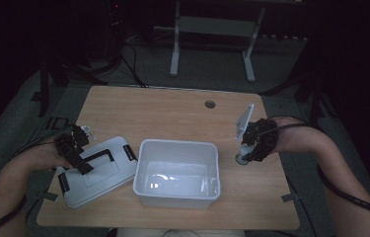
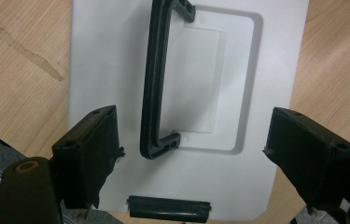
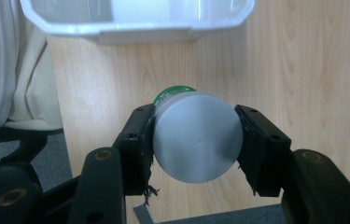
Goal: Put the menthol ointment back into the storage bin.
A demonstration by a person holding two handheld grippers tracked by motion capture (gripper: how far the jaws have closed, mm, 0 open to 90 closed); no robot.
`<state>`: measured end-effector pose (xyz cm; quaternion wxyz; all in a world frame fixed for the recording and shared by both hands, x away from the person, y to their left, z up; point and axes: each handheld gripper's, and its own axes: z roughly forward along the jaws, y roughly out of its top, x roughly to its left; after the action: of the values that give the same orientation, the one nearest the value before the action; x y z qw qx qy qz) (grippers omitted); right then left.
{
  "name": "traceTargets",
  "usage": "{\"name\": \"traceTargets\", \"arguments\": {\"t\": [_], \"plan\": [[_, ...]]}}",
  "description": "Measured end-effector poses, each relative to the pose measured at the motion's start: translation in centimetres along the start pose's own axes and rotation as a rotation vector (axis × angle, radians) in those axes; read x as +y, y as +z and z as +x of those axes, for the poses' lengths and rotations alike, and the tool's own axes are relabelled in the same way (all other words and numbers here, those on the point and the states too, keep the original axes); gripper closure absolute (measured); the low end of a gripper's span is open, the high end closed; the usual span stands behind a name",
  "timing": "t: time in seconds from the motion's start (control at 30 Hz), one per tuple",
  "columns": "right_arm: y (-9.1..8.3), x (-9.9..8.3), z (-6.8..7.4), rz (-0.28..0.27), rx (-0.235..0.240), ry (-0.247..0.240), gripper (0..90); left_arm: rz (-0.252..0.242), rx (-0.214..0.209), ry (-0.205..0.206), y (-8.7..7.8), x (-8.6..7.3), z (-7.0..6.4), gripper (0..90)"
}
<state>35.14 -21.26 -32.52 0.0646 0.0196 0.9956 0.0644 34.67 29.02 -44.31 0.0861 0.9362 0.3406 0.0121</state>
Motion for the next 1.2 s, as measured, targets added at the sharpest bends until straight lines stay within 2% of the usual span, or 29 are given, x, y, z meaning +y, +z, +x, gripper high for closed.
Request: {"name": "traceTargets", "arguments": {"t": [0.23,0.57,0.77,1.2], "plan": [[-0.9,2.3,0.1,-0.006,-0.004,-0.034,49.8,0.005,-0.003,0.006,0.1,-0.1,-0.2,17.4],[-0.3,4.9,0.4,-0.012,0.002,-0.093,49.8,0.011,-0.003,0.006,0.3,0.0,-0.3,17.4],[0.8,6.6,0.4,-0.033,0.026,-0.121,49.9,0.004,-0.008,0.008,0.4,0.1,-0.2,17.4],[3.4,9.3,0.5,-0.034,0.050,-0.162,49.8,0.009,-0.009,0.009,0.7,0.1,-0.2,17.4]]}}
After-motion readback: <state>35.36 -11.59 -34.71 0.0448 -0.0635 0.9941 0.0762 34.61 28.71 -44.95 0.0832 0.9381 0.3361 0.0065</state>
